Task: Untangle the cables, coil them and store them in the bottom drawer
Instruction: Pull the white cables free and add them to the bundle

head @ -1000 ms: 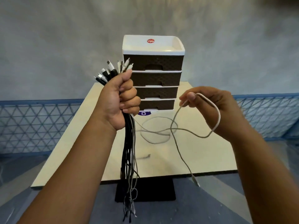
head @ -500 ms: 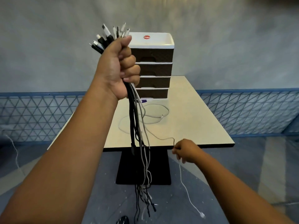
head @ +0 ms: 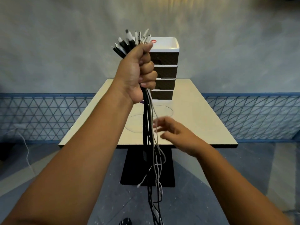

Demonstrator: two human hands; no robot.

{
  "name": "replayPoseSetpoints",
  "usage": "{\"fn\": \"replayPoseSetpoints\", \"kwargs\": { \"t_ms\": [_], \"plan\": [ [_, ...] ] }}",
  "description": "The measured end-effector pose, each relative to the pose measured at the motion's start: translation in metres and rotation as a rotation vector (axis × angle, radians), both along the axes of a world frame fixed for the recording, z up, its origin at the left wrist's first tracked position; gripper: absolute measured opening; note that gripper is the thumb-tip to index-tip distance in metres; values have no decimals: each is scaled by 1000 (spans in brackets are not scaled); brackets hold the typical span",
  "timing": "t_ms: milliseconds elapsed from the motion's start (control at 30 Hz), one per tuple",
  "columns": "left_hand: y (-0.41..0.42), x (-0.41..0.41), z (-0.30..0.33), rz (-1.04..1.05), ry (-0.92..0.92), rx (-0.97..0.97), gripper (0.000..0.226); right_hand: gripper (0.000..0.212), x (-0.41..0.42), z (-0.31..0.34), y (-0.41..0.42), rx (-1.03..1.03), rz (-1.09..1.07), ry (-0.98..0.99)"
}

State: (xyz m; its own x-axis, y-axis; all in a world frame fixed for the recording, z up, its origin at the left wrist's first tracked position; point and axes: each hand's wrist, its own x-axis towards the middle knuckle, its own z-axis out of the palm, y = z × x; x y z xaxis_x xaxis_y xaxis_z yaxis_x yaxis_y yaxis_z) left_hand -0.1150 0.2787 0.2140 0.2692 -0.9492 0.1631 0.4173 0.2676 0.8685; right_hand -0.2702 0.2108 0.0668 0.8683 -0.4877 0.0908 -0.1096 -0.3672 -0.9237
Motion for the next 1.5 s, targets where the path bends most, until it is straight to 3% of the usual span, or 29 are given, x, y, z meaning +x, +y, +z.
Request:
{"fn": "replayPoseSetpoints", "kwargs": {
  "t_ms": [67, 167, 400, 633, 733, 867, 933, 1033, 1167, 1267, 1367, 1500],
  "plan": [
    [-2, -7, -4, -15, -9, 18, 53, 19, 12, 21, 14, 7, -63, -204],
    [-1, -12, -2, -5, -36, 27, 52, 12, 24, 15, 25, 69, -16, -282],
    [7, 14, 14, 85, -45, -27, 52, 47, 33, -63, 35, 19, 116, 84],
    [1, 63, 6, 131, 17, -74, 51, 31, 44, -109, 1, -43, 111, 376],
    [-10, 84, -1, 144, 12, -65, 52, 46, 51, -99, -27, 16, 131, 411],
    [-34, 115, -14, 138, 20, -47, 54, 35, 74, -77, -70, -12, 113, 395],
    [-47, 130, -18, 133, 25, -31, 55, 33, 91, -76, -85, -75, -51, 380],
    [-65, 153, -21, 118, 34, -5, 56, 28, 115, -92, -99, -381, -233, 410],
    [-87, 180, -28, 86, 56, 16, 55, 42, 142, -129, -99, -530, -150, 447],
    [-103, 198, -35, 57, 76, 38, 55, 23, 155, -137, -100, -626, -132, 403],
    [-114, 217, -42, 35, 100, 83, 56, 9, 161, -107, -108, -474, -183, 288],
    [-126, 230, -54, 11, 107, 143, 51, 7, 169, -21, -118, -105, -365, -73]
  ]
}}
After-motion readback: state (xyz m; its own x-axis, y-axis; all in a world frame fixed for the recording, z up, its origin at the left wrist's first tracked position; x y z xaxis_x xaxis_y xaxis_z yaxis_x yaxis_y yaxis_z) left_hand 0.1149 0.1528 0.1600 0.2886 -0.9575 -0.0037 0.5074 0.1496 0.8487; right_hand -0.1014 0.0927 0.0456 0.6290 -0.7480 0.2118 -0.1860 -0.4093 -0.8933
